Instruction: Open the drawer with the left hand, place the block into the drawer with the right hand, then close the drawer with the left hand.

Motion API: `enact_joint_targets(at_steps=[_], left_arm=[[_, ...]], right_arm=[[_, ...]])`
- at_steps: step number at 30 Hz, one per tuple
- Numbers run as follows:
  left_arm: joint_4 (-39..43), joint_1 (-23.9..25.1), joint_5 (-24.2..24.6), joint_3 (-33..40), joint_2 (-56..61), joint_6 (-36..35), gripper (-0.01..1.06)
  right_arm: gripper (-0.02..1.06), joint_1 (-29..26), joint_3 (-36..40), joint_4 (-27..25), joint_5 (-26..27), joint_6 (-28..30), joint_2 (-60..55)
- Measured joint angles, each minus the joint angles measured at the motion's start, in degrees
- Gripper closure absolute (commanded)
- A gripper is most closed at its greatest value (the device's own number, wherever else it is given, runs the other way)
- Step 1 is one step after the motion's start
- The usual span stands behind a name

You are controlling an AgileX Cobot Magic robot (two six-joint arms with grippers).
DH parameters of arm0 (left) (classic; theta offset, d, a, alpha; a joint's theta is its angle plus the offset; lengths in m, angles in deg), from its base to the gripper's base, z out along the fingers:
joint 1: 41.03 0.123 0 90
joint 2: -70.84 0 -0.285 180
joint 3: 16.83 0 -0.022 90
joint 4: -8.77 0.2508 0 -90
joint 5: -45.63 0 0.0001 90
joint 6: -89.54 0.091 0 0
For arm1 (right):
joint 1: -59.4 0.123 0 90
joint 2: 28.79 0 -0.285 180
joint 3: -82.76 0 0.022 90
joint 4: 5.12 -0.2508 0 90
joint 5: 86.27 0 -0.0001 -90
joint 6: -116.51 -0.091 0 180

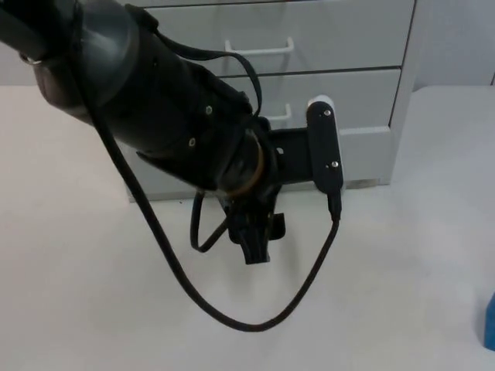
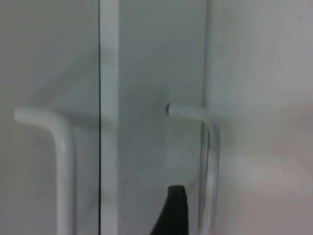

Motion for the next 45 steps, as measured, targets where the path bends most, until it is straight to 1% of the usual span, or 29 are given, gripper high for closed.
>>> enact_joint_targets(at_steps=[8,18,23,24,26,27,28,32,36,38,40,41,42,44,45], left_arm=[[0.0,0.0,-0.1,-3.9,-3.7,0.0,0.31],[-0.1,0.2,0.7,-4.7,-7.0,-0.1,0.31],[0.0,0.6,2.2,-6.3,-8.3,-0.1,0.32],[0.0,0.6,2.4,-6.7,-8.6,-0.1,0.34],[0.0,0.6,2.6,-7.2,-8.8,-0.1,0.5],[0.0,0.6,2.6,-7.2,-8.8,-0.1,0.61],[0.0,0.6,2.9,-7.3,-8.9,-0.1,0.61],[0.0,0.8,3.7,-8.1,-9.0,0.0,1.06],[-0.4,0.9,4.5,-8.5,-9.0,1.1,1.05],[-2.1,0.7,5.5,-8.5,-9.0,2.3,1.05],[-5.6,0.1,6.7,-8.8,-8.9,4.8,1.05],[-8.7,-0.4,7.0,-8.8,-8.5,7.1,1.05],[-8.7,-0.4,7.0,-8.8,-8.5,7.1,1.05],[-17.2,-2.4,7.9,-7.7,-7.3,13.0,1.05],[-20.7,-3.5,8.6,-7.1,-6.8,14.8,1.05]], right_arm=[[-0.01,0.0,0.0,0.0,0.2,0.0,0.0],[-0.01,0.0,0.0,0.0,0.2,0.0,0.0],[-0.01,0.0,0.0,0.0,0.2,0.0,0.0],[-0.01,0.0,0.0,-0.3,0.2,0.0,0.0],[-0.01,0.0,0.0,-0.3,0.2,0.0,0.0],[-0.01,0.0,0.0,-0.3,0.2,0.0,0.0],[-0.01,0.0,0.0,-0.3,0.2,0.0,0.0],[-0.01,0.0,0.0,-0.4,0.2,0.0,0.0],[-0.01,0.0,0.0,-0.4,0.3,0.0,0.0],[-0.01,0.0,0.0,-0.4,0.3,0.0,0.0],[-0.01,0.0,0.0,-0.4,0.3,0.0,0.0],[-0.01,0.0,0.0,-0.4,0.3,0.0,0.0],[-0.01,0.0,0.0,-0.4,0.3,0.0,0.0],[-0.01,0.0,0.0,-0.4,0.3,0.0,0.0],[-0.01,0.0,0.0,-0.4,0.3,0.0,0.0]])
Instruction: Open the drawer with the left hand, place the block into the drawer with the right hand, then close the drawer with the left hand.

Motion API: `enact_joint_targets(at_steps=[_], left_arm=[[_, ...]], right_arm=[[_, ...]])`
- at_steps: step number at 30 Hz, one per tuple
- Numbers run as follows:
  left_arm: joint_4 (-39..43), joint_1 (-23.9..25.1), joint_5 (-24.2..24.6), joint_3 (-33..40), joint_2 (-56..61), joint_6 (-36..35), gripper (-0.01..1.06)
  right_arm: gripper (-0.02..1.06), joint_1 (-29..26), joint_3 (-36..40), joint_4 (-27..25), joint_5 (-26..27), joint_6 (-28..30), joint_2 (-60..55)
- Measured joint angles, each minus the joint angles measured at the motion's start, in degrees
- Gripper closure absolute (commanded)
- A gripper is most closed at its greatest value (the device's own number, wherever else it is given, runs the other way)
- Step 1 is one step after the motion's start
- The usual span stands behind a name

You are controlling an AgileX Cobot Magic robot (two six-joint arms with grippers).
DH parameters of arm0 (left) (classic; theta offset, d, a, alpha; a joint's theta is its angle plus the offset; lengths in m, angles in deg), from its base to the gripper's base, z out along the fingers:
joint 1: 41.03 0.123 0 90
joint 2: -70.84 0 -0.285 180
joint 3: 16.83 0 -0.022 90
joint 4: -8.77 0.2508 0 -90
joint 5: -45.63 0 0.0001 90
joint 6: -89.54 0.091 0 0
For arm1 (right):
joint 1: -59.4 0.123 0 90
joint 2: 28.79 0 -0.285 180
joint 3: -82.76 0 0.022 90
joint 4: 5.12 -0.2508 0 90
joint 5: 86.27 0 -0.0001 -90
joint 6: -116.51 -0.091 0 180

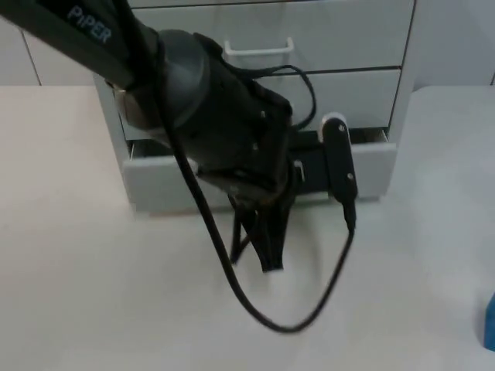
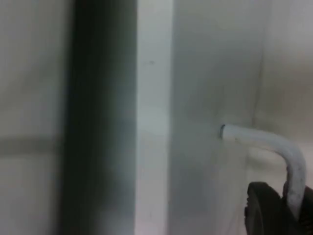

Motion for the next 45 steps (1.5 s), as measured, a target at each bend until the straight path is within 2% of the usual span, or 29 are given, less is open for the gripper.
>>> enact_joint_targets(at_steps=[5,11,14,27,39,41,43,44,45], left_arm=[[-8.6,-4.7,2.4,2.5,1.8,2.7,1.05],[-12.3,-9.0,5.1,4.3,2.4,2.9,1.05],[-17.0,-11.3,6.3,4.9,2.5,5.0,1.05],[-28.8,-11.8,7.9,4.9,3.3,16.0,1.05],[-29.6,-11.8,8.3,4.9,3.4,17.2,1.05],[-29.7,-11.8,8.3,4.9,3.4,17.2,0.97],[-29.7,-11.8,8.3,4.9,3.4,17.2,0.78],[-30.1,-11.8,8.3,4.9,3.4,17.2,0.78],[-30.8,-11.8,8.3,4.9,3.4,17.1,0.68]], right_arm=[[-0.01,0.0,0.0,0.0,0.0,0.0,0.0],[-0.01,0.0,0.0,0.0,0.0,0.0,0.0],[-0.01,0.0,0.0,0.4,0.0,0.0,0.0],[-0.01,0.0,0.0,0.4,0.0,0.1,0.0],[-0.01,0.0,0.0,0.4,0.0,0.1,0.0],[-0.01,0.0,0.0,0.4,0.0,0.1,0.0],[-0.01,0.0,0.0,0.4,0.0,0.1,0.0],[-0.01,0.0,0.0,0.4,0.0,0.1,0.0],[-0.01,0.0,0.0,0.4,0.0,0.1,0.0]])
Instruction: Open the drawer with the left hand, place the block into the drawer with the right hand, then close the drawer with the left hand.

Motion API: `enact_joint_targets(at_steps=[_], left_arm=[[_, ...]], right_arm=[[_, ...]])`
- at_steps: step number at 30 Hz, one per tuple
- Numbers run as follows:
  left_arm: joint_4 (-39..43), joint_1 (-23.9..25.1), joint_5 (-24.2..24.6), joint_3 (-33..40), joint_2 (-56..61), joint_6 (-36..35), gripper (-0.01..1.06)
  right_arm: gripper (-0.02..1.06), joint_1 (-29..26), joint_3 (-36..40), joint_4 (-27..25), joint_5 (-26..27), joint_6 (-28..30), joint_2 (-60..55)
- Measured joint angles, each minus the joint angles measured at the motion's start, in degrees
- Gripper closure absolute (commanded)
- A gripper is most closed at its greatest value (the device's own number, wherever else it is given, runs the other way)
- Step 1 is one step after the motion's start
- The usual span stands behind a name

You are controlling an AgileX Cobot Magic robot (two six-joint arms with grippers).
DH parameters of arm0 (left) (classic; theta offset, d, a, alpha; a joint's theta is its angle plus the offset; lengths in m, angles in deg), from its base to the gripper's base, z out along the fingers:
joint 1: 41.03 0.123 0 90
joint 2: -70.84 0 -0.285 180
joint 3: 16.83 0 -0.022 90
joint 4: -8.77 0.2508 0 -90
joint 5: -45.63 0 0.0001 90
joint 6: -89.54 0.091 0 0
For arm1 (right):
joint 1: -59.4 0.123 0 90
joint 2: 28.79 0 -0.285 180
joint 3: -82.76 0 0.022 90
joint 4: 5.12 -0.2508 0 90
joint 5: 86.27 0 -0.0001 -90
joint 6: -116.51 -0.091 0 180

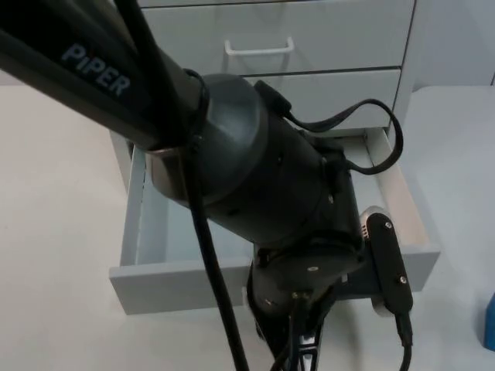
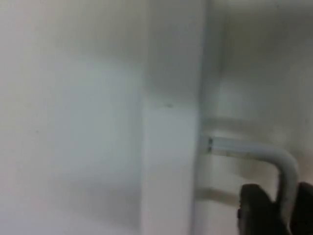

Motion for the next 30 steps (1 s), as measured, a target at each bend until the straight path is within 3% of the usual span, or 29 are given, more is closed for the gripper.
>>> enact_joint_targets(at_steps=[3,6,20,30], left_arm=[[-1.8,0.0,0.0,0.2,0.1,-0.1,0.35],[-3.0,-0.2,0.0,0.3,0.5,-0.2,0.26],[-3.5,-0.7,2.0,0.3,1.6,-0.2,0.27],[-3.6,-5.3,4.4,0.4,10.3,0.5,0.27]], right_arm=[[-0.01,0.0,0.0,0.0,0.0,0.0,0.0],[-0.01,0.0,0.0,0.0,0.0,0.0,0.0],[-0.01,0.0,0.0,0.0,0.0,0.0,0.0],[-0.01,0.0,0.0,-0.3,0.0,0.0,0.0]])
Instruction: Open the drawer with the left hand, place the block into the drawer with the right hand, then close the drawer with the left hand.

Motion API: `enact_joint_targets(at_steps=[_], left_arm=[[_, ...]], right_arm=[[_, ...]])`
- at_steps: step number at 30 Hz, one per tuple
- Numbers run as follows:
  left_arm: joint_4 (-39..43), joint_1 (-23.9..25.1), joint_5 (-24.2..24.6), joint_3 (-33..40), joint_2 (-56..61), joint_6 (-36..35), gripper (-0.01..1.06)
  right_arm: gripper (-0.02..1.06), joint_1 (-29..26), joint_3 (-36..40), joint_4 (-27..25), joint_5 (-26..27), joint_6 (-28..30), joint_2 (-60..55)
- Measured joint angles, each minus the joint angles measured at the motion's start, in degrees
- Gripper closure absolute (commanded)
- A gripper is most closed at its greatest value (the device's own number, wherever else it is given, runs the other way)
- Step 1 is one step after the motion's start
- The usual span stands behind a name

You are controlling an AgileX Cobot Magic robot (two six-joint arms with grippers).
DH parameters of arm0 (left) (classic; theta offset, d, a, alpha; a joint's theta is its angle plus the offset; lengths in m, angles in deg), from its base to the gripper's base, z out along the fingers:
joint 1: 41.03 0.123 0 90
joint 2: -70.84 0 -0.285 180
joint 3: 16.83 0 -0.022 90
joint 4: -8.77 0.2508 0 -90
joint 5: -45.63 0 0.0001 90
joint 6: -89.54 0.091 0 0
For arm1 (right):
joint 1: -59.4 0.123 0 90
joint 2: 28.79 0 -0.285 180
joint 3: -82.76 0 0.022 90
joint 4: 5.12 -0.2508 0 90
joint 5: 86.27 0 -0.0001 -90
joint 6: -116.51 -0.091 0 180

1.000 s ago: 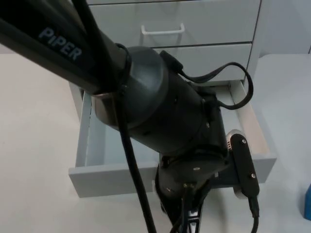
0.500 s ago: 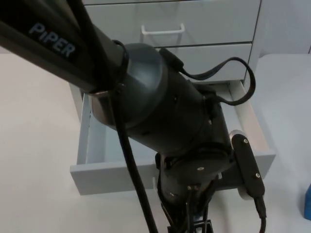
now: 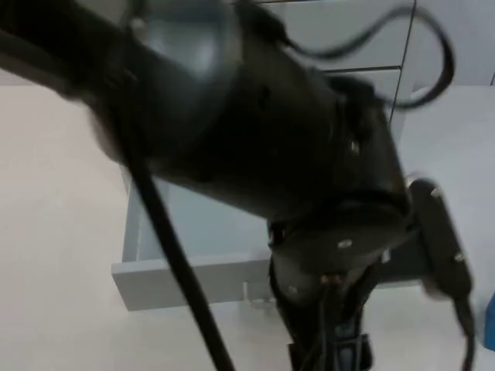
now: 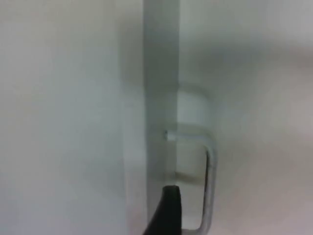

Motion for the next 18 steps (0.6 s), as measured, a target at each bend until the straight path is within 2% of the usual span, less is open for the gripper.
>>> enact_joint_targets(at_steps=[10,16,18], left_arm=[[-4.9,-0.5,1.2,0.0,10.0,2.5,0.27],[-13.4,-0.3,3.2,0.1,15.1,7.8,0.27],[-17.1,1.0,3.4,0.1,17.0,9.4,0.27]], right_arm=[[-0.01,0.0,0.0,0.0,0.0,0.0,0.0],[-0.01,0.0,0.0,0.0,0.0,0.0,0.0],[-0.01,0.0,0.0,0.0,-0.1,0.0,0.0]])
